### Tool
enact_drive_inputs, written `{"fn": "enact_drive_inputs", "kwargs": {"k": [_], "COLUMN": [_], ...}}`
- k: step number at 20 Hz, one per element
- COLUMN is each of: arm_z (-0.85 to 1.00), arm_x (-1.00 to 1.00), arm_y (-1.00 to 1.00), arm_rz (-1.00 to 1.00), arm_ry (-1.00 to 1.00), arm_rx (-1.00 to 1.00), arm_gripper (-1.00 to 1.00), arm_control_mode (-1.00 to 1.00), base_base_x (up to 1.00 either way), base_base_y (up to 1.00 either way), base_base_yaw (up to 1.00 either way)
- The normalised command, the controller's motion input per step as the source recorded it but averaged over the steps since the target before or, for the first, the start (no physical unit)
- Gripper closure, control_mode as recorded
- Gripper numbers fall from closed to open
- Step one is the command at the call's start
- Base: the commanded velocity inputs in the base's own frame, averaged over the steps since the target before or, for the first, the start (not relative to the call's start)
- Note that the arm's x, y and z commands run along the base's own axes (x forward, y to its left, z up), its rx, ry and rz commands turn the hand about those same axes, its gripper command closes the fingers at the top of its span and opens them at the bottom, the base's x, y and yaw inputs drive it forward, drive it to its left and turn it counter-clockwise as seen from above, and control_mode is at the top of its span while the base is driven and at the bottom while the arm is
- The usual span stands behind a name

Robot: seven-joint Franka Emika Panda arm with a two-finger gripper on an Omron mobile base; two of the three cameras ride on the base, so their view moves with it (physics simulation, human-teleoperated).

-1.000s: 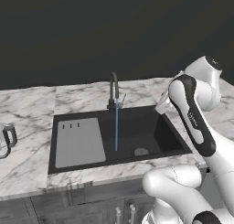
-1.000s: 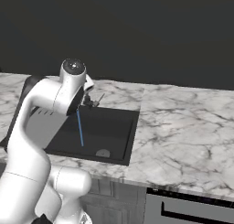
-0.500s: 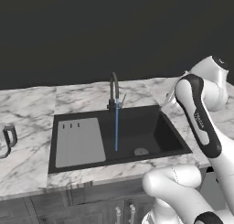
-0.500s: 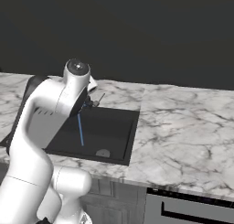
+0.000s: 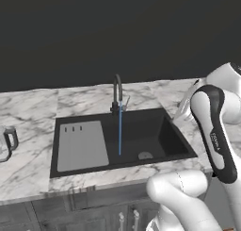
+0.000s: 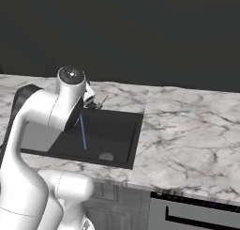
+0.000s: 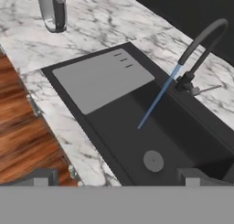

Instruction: Turn on the sink faucet and place the jug under the water for a few seconds to fill it up.

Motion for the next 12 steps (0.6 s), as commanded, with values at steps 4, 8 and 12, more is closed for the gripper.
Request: {"fn": "enact_drive_inputs", "kwargs": {"k": [4, 8, 12], "arm_z": [0.00, 0.00, 0.00], "arm_x": [0.00, 0.00, 0.00], "arm_y": [0.00, 0.00, 0.00], "arm_rz": [0.00, 0.00, 0.00], "arm_ry": [0.00, 0.00, 0.00], "arm_rx": [0.00, 0.00, 0.00], "arm_gripper": [-1.00, -1.00, -1.00], "arm_control_mode": [1.00, 1.00, 1.00], "base_base_x": [-0.52, -0.66, -0.83], "base_base_y": [0.07, 0.04, 0.09], "base_base_yaw": [0.00, 0.00, 0.00]}}
